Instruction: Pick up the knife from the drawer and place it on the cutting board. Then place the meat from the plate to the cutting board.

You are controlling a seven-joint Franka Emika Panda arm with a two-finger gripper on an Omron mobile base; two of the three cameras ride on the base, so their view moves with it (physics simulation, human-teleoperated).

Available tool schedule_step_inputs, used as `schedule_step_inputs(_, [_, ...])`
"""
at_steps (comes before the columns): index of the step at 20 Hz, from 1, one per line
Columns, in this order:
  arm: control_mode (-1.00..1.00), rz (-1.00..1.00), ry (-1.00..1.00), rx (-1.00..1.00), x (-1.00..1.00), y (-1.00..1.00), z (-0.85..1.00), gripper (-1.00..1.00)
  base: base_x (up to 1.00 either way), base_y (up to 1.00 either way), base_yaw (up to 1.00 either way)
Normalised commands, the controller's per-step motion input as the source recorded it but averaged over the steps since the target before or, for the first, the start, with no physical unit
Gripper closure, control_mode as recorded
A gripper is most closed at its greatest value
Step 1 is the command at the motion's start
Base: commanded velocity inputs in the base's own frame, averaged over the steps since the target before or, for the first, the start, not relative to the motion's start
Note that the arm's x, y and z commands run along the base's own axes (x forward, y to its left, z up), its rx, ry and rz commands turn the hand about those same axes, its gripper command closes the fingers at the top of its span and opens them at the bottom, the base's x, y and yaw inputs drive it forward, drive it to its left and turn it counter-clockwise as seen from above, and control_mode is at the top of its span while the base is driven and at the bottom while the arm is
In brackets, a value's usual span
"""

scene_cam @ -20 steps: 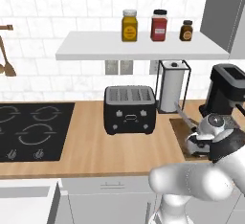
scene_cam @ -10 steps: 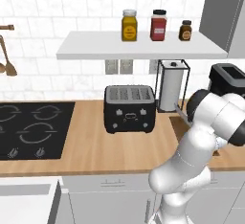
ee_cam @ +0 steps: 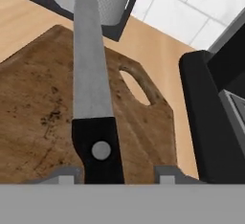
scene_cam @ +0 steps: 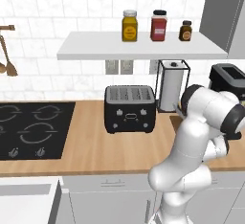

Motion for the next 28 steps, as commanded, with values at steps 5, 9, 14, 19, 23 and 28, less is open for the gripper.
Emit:
schedule_step_inputs(5, [-1.00, 0.00, -0.09, 0.09, -0.26, -0.38, 0.70, -1.00, 0.00, 0.00, 0.00])
schedule_step_inputs(9, [-1.00, 0.00, -0.01, 0.11, -0.41, 0.01, 1.00, -1.00, 0.00, 0.00, 0.00])
schedule_step_inputs(14, [-1.00, 0.00, 0.00, 0.12, -0.08, 0.19, 1.00, -1.00, 0.00, 0.00, 0.00])
schedule_step_inputs(19, [-1.00, 0.01, 0.12, 0.15, 0.00, 0.32, 1.00, -1.00, 0.00, 0.00, 0.00])
schedule_step_inputs(23, [-1.00, 0.00, 0.26, 0.17, 0.00, 0.37, 1.00, -1.00, 0.00, 0.00, 0.00])
schedule_step_inputs(28, [-1.00, 0.00, 0.33, 0.19, -0.01, 0.10, 1.00, -1.00, 0.00, 0.00, 0.00])
